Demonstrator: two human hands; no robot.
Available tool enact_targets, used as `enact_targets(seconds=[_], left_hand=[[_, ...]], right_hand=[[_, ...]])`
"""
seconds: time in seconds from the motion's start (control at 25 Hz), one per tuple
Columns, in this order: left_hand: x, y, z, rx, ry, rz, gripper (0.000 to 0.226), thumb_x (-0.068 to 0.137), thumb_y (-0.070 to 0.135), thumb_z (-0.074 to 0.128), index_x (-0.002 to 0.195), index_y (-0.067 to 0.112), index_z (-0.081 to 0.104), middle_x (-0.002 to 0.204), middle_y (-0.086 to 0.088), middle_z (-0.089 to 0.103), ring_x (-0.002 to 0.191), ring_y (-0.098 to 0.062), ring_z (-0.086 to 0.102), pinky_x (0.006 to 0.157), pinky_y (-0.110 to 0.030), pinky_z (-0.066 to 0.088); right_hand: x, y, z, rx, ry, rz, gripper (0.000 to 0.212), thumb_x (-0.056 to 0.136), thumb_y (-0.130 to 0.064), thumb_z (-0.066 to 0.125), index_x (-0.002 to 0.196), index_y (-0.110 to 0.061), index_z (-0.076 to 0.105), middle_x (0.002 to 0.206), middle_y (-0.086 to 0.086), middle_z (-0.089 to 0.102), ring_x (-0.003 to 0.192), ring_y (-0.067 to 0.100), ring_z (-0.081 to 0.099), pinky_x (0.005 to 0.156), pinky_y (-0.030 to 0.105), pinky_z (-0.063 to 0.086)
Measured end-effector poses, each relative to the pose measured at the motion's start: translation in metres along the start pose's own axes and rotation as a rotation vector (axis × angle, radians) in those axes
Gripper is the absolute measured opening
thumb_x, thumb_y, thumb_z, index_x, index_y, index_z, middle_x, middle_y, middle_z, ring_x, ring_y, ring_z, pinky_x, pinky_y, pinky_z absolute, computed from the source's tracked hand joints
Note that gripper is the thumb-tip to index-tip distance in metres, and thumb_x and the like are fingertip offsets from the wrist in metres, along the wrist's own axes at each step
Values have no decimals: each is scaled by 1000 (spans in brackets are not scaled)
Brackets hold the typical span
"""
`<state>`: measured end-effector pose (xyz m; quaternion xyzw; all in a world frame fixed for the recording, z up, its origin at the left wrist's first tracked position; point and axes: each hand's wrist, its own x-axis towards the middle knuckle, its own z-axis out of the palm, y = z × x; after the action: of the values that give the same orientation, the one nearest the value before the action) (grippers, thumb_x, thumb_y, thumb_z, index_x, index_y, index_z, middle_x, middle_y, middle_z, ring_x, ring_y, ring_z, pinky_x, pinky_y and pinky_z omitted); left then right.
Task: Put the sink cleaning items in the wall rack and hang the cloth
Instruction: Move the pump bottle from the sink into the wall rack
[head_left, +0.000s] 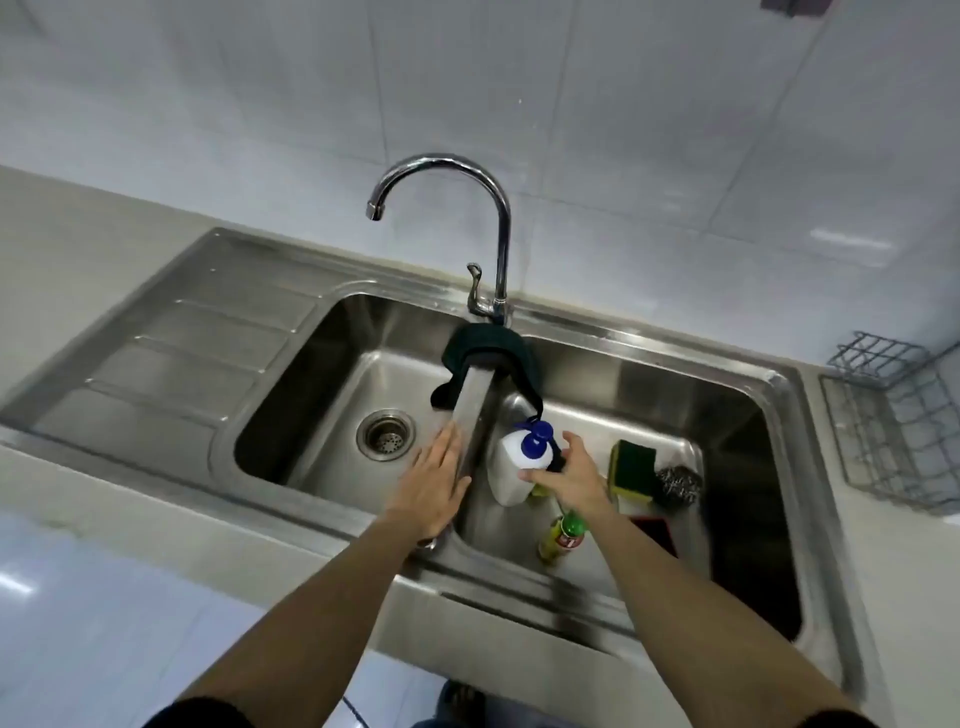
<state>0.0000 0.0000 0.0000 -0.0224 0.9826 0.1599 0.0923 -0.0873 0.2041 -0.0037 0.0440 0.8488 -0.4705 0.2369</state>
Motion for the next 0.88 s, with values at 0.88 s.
enact_targets(seconds=[0.88], left_hand=[[-11, -10, 31, 158, -24, -7, 68, 97, 48, 10, 151, 15, -15, 160, -4, -18, 147, -20, -17, 122, -43, 2]], right_hand=[[3, 11, 18, -134, 248, -164, 71, 65, -36, 83, 125, -17, 51, 116, 5, 68, 107, 26, 62, 90, 38, 50]])
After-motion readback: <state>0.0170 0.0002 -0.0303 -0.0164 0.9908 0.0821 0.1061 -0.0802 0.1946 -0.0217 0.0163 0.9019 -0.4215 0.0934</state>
